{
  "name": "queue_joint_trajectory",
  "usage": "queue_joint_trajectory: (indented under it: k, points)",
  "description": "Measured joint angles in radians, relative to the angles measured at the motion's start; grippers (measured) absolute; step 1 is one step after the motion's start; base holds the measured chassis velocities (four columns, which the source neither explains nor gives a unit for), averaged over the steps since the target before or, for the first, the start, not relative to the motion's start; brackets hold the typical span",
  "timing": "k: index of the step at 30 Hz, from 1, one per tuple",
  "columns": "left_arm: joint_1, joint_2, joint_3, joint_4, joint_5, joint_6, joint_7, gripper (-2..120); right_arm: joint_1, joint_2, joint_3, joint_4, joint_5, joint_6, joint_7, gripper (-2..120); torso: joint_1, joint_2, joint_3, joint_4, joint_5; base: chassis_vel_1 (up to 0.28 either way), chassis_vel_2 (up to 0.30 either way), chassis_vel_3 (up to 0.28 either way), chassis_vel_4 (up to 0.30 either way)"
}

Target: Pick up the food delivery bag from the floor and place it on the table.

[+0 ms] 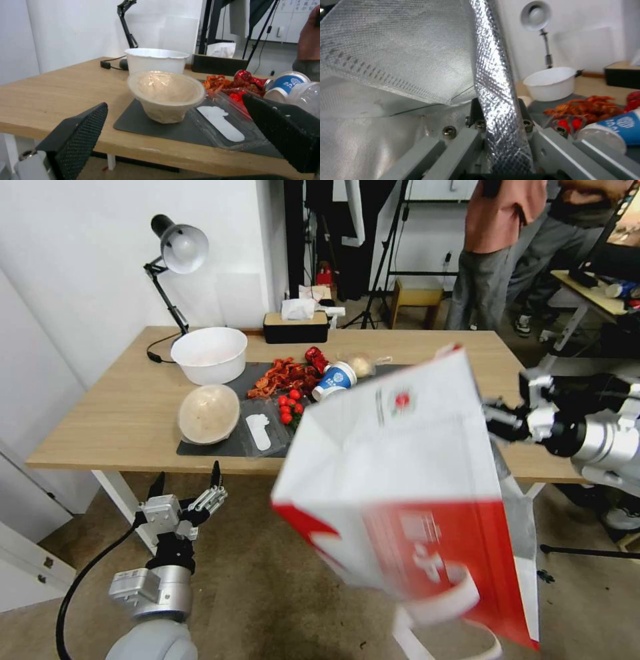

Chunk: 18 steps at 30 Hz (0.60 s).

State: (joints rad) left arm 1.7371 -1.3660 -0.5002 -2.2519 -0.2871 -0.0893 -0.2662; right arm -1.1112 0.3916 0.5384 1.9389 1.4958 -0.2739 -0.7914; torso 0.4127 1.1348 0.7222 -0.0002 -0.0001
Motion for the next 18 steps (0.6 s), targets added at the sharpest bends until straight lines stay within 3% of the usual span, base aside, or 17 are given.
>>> queue_joint_trajectory:
  k: [3, 4, 6, 8, 11, 12, 14, 18]
  points:
    - [0.000, -0.001, 0.000, 0.000, 0.004, -0.002, -0.002, 100, -0.024, -0.001, 0.031, 0.076, 0.076, 0.028, 0.235, 0, 0.000, 0.000, 0.000, 0.0001, 0.0000, 0.000, 0.000, 0.000, 0.000]
    - [0.000, -0.001, 0.000, 0.000, 0.004, -0.002, -0.002, 100, -0.024, -0.001, 0.031, 0.076, 0.076, 0.028, 0.235, 0, 0.000, 0.000, 0.000, 0.0001, 0.0000, 0.000, 0.000, 0.000, 0.000]
    - [0.001, -0.003, 0.001, 0.000, 0.008, -0.004, -0.003, 100, -0.019, 0.000, 0.039, 0.124, 0.139, 0.051, 0.420, 0, 0.000, -0.001, 0.000, 0.0002, 0.0000, 0.000, 0.000, 0.000, 0.000]
    - [0.002, -0.003, 0.002, -0.001, 0.009, -0.004, -0.004, 100, -0.013, 0.003, 0.039, 0.137, 0.158, 0.059, 0.473, 0, 0.000, -0.001, 0.000, 0.0002, 0.0000, 0.000, 0.000, 0.000, 0.000]
    - [0.005, -0.002, 0.000, -0.003, 0.011, -0.008, -0.006, 100, 0.030, 0.009, 0.039, 0.179, 0.232, 0.083, 0.667, 0, 0.000, -0.001, 0.000, 0.0001, 0.0001, 0.000, 0.000, 0.000, 0.000]
    - [0.005, -0.002, 0.000, -0.003, 0.011, -0.008, -0.006, 100, 0.030, 0.009, 0.039, 0.179, 0.232, 0.083, 0.667, 0, 0.000, -0.001, 0.000, 0.0001, 0.0001, 0.000, 0.000, 0.000, 0.000]
    - [0.007, 0.000, -0.003, -0.007, 0.012, -0.010, -0.007, 100, 0.097, 0.012, 0.017, 0.196, 0.308, 0.082, 0.834, 0, 0.000, -0.001, -0.001, 0.0002, -0.0001, 0.000, 0.000, 0.000, 0.000]
    - [0.009, 0.000, -0.004, -0.009, 0.016, -0.013, -0.009, 100, 0.190, 0.021, -0.019, 0.167, 0.347, 0.120, 0.927, 0, 0.000, -0.001, -0.001, 0.0002, 0.0000, 0.000, 0.000, 0.000, 0.000]
